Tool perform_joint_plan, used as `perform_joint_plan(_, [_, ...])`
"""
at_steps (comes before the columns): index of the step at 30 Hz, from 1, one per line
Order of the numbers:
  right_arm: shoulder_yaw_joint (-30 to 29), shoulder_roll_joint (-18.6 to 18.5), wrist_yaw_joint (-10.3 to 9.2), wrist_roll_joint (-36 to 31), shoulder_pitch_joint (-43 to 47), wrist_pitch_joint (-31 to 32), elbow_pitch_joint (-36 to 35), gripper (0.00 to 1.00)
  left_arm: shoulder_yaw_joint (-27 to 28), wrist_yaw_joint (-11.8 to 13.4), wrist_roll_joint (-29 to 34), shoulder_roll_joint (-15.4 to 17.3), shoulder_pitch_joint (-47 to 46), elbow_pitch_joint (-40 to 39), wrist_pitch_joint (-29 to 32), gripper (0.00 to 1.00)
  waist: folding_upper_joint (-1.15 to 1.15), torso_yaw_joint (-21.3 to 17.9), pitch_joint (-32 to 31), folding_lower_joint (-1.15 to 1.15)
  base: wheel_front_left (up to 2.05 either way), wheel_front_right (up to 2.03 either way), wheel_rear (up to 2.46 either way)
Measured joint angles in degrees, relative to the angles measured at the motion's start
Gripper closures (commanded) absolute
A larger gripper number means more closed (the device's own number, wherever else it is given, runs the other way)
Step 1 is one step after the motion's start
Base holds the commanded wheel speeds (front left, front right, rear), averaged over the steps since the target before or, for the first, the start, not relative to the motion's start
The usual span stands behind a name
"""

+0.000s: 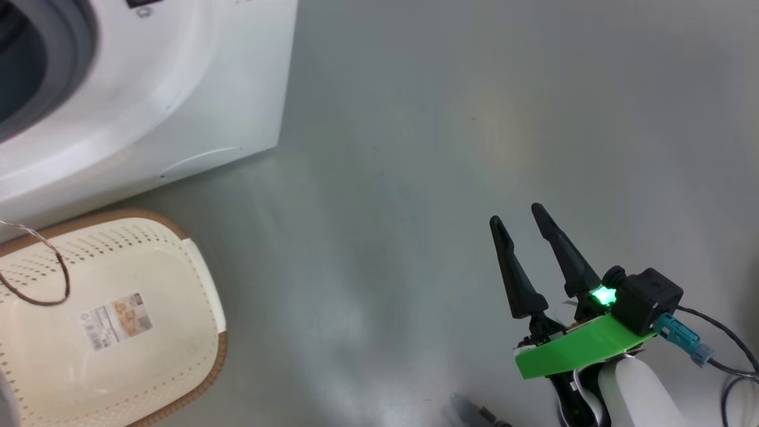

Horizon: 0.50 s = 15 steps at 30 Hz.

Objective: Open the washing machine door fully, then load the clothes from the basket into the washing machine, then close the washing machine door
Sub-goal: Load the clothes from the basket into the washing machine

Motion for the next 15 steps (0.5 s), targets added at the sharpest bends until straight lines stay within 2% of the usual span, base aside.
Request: perform_joint_plan(15, [-2.0,-0.2,0.0,-1.7,0.5,0.0,1.2,0.0,0.2,-1.3,-0.7,-6.7,13.0,-4.5,0.0,0.0,0.0,4.4,-6.5,0.0,0.0,0.0,0.0])
